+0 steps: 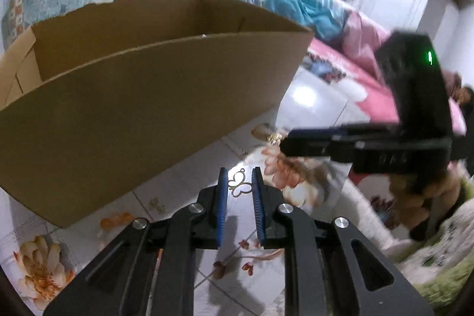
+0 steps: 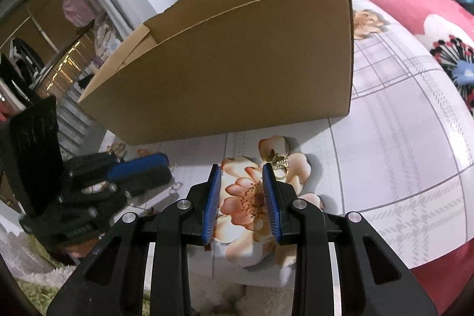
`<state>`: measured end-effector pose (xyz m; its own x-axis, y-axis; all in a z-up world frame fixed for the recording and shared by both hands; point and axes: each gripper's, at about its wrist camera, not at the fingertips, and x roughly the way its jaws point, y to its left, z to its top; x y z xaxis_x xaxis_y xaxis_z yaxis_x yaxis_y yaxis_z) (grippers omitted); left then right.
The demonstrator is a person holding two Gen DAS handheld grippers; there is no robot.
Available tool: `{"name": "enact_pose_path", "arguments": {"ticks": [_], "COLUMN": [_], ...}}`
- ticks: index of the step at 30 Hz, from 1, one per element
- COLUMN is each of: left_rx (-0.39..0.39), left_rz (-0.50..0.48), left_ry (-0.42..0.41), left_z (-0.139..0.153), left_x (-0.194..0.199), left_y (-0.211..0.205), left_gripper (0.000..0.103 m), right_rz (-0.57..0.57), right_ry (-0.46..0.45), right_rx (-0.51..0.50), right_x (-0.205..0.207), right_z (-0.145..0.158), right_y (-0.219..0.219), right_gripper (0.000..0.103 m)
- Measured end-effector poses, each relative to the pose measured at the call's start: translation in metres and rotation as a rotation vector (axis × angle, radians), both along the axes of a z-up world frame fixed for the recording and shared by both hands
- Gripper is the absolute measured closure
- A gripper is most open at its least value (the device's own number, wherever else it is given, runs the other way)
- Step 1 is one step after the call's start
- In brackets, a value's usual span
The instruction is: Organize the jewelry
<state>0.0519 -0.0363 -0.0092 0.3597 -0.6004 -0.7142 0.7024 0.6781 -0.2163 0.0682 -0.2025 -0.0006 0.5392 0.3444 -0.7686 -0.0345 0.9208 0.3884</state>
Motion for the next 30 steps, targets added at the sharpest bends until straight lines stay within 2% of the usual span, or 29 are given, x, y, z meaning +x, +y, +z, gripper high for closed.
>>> {"name": "enact_pose_path", "arguments": {"ticks": [6,14,21,27,30], "left_rx": [0.093,0.065,0.046,0.028,0.021], "left_rz": [-0.033,0.023,0.151,0.227,0.242], "left_ry": [-0.037,-0.039,-0.041,-0.049,-0.05], "left_z": [-0.014,-0.004,0.007,0.012,0.011], "left_x": [-0.006,-0.009,-0.016,-0.017,-0.015], "left_y": [0.002,0.02,0.058,0.084,0.091], "left_gripper": [0.087,0.087,0.087,0.087,0.087], "right_rz": [0.002,0.037,0.189,0.301,0.322], "right_ry": [0.003,-0.004,-0.035,-0.069,-0.069], "right_rx": [-0.002,0.006,0.009,-0.065,-0.117], "right_x": [0.001,0.009,0.032,0.047,0.052], "right_z": [-0.002,-0.002,-0.006,-0.01,-0.014], "right_y": [-0.001,0.007,0.049,0.092,0.104], "right_gripper": [0.074,0.074,0.074,0.075,0.08]}}
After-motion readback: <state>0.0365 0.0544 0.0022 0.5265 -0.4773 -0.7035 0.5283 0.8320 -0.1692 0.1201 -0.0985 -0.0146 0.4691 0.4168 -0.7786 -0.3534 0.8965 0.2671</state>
